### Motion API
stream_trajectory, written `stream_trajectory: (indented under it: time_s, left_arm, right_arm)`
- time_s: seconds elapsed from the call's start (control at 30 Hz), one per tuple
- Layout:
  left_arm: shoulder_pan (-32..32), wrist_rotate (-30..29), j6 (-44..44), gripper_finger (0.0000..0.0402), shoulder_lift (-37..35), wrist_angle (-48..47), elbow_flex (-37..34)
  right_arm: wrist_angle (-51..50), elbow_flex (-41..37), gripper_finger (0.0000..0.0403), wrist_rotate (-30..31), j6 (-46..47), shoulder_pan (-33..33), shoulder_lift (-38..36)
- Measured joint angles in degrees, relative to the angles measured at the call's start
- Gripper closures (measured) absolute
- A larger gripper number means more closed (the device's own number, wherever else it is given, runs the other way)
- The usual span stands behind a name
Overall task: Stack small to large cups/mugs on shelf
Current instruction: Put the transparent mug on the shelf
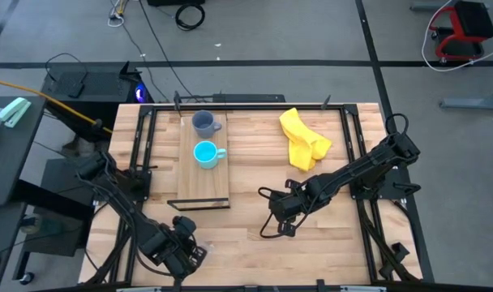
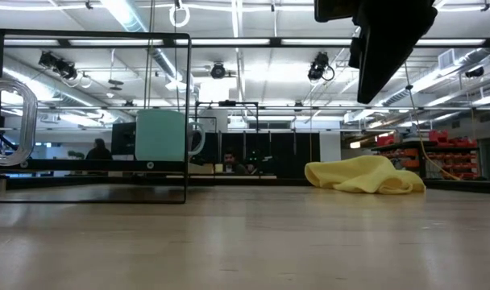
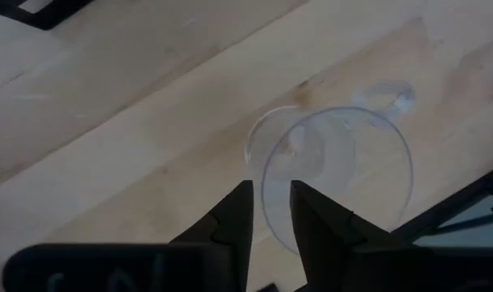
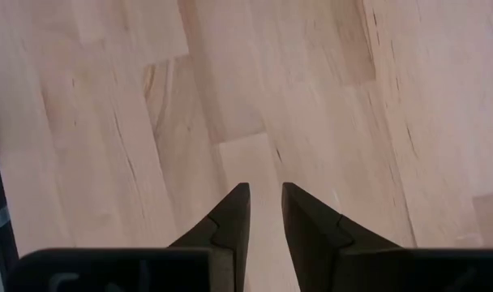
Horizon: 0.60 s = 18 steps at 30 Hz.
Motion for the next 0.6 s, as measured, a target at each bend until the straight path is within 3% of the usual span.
stream_trajectory:
  time_s: [0.6]
  left_arm:
    - [0.6, 2.7, -1.7, 0.0306, 2.3, -0.1, 0.0]
  right_arm:
    - [1.3, 0.0, 0.032, 0.0, 0.0, 0.0, 0.0]
